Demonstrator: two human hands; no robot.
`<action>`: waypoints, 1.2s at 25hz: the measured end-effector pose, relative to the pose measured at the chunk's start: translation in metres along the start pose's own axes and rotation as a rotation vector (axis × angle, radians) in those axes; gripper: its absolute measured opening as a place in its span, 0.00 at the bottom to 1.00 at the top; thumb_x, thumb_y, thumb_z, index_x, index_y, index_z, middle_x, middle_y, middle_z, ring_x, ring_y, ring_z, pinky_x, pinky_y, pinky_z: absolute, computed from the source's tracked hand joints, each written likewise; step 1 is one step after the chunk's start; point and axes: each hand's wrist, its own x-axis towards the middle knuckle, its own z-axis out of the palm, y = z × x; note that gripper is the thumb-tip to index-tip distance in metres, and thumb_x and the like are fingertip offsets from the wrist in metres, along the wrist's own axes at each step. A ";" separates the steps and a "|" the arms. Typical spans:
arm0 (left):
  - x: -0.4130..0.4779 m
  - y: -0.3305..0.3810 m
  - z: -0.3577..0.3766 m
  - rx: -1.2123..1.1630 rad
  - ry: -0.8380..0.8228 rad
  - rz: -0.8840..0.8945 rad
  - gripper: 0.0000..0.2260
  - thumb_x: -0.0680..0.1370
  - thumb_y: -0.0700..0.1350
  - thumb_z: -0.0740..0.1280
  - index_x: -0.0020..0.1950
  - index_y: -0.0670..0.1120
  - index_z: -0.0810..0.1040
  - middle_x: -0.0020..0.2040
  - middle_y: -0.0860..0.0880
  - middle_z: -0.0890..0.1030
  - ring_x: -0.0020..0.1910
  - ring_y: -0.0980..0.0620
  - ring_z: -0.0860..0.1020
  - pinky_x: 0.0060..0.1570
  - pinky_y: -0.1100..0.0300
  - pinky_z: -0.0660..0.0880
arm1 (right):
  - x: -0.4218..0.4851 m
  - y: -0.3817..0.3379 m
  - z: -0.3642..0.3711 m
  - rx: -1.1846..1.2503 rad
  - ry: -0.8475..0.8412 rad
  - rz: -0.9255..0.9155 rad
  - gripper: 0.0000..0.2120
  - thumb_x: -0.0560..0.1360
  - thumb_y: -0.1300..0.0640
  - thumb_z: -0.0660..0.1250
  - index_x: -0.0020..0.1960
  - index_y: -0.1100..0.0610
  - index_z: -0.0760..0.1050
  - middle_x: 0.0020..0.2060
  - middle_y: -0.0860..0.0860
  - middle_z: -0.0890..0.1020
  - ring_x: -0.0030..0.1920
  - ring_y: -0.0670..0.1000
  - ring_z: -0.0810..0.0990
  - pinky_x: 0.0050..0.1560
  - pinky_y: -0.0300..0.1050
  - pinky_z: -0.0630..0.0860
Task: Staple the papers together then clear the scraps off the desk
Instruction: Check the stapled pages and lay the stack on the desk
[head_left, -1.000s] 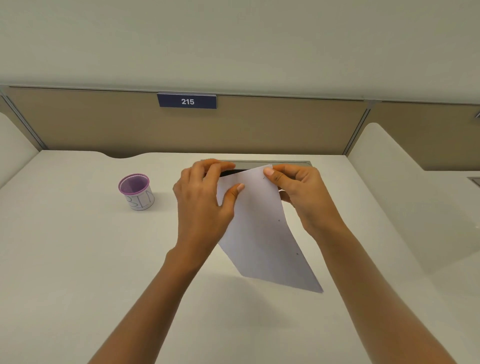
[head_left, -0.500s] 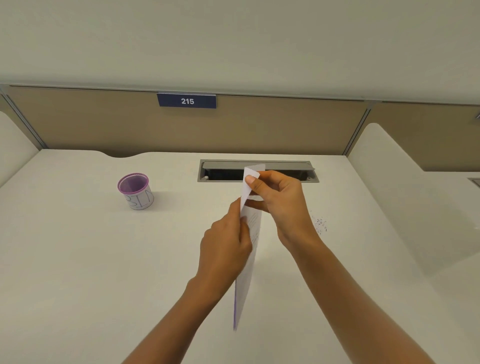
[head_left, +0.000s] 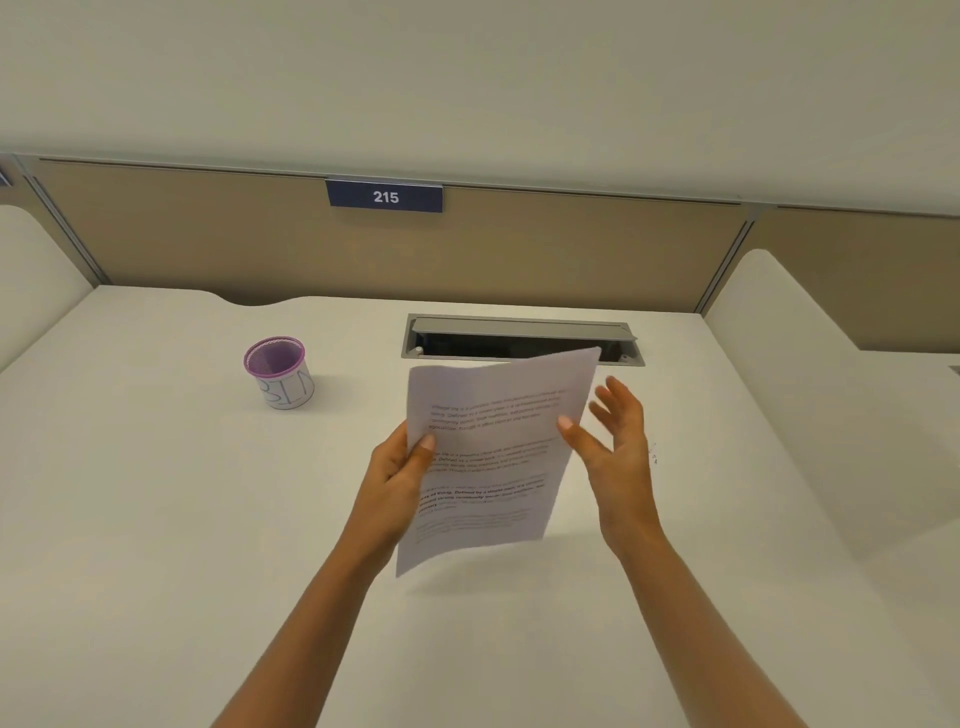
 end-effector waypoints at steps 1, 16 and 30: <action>-0.002 -0.002 -0.003 -0.034 0.003 0.000 0.14 0.84 0.44 0.55 0.62 0.58 0.76 0.52 0.55 0.84 0.51 0.51 0.83 0.44 0.56 0.81 | -0.002 0.013 -0.004 -0.010 -0.040 0.061 0.34 0.73 0.54 0.72 0.73 0.43 0.59 0.68 0.40 0.69 0.63 0.43 0.71 0.58 0.40 0.72; -0.011 -0.022 -0.043 -0.134 0.154 -0.075 0.11 0.83 0.43 0.59 0.63 0.45 0.75 0.55 0.49 0.85 0.52 0.48 0.84 0.46 0.58 0.82 | -0.018 0.069 0.011 0.127 -0.392 0.206 0.14 0.79 0.61 0.64 0.64 0.56 0.76 0.56 0.51 0.84 0.55 0.52 0.83 0.53 0.47 0.81; 0.006 -0.079 -0.076 0.083 0.287 -0.402 0.09 0.83 0.40 0.57 0.57 0.43 0.76 0.52 0.44 0.83 0.49 0.43 0.82 0.51 0.50 0.79 | -0.019 0.086 0.056 0.074 -0.315 0.533 0.14 0.78 0.65 0.62 0.63 0.58 0.72 0.56 0.55 0.82 0.53 0.56 0.83 0.59 0.58 0.78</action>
